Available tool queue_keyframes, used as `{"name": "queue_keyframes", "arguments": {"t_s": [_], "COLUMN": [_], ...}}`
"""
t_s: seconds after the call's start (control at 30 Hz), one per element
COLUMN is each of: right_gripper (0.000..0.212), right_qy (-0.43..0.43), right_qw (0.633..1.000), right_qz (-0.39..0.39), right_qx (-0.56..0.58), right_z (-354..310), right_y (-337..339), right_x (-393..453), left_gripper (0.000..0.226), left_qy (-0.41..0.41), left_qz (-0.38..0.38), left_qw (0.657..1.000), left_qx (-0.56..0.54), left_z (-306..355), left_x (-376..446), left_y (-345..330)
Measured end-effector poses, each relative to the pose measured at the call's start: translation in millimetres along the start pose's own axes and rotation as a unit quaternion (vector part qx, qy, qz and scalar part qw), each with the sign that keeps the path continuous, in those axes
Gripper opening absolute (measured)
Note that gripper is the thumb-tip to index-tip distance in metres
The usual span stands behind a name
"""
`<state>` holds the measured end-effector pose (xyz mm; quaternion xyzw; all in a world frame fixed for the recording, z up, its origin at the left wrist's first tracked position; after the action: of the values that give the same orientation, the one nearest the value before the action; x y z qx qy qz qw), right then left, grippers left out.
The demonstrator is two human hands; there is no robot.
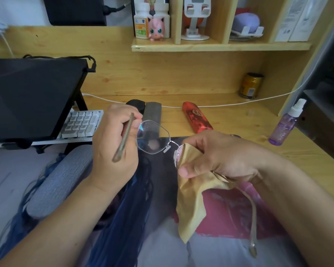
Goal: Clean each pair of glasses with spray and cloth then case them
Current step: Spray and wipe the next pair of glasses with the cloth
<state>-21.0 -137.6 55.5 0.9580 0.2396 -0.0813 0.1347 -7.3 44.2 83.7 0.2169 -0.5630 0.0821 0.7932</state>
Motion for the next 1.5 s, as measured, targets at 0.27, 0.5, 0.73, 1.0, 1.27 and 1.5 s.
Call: {"name": "queue_keyframes", "arguments": {"t_s": [0.27, 0.5, 0.73, 1.0, 1.27, 1.5], "right_gripper": [0.008, 0.017, 0.019, 0.013, 0.018, 0.024], "right_qy": [0.008, -0.026, 0.028, 0.067, 0.005, -0.026], "right_qw": [0.995, 0.996, 0.997, 0.990, 0.976, 0.953], "right_qz": [-0.051, -0.056, 0.008, 0.011, 0.049, -0.060], "right_qx": [0.082, 0.061, 0.072, 0.120, 0.212, 0.296], "right_z": [4.0, 1.8, -1.9, -5.3, -1.8, -15.8], "right_y": [-2.8, -11.6, -8.8, -8.4, -7.3, -19.7], "right_x": [-3.2, -3.9, -2.3, -2.8, -8.9, -18.5], "left_gripper": [0.015, 0.008, 0.021, 0.027, 0.019, 0.012], "left_qy": [0.028, 0.011, 0.032, 0.043, 0.070, 0.077], "left_qz": [-0.004, -0.005, -0.004, 0.001, -0.003, 0.008], "left_qw": [1.000, 1.000, 0.999, 0.999, 0.998, 0.997], "left_qx": [0.006, 0.005, -0.010, -0.012, -0.003, 0.004], "left_z": [-4.1, -0.6, -2.6, -4.6, -11.0, -15.3], "left_x": [-0.5, 0.1, -2.8, -3.2, -4.6, -4.1], "left_y": [1.9, 1.9, -0.5, 0.5, 2.6, 8.5]}}
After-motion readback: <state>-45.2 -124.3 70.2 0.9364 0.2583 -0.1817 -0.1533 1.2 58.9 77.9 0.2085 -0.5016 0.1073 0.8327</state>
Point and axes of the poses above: each hand's wrist, its own x-axis towards the middle knuckle, its own y-axis out of the back of the hand, z = x × y, the point moved 6 cm from there along x, towards the middle knuckle, and after that the axes turned 6 degrees about x, right-handed, at the moved point
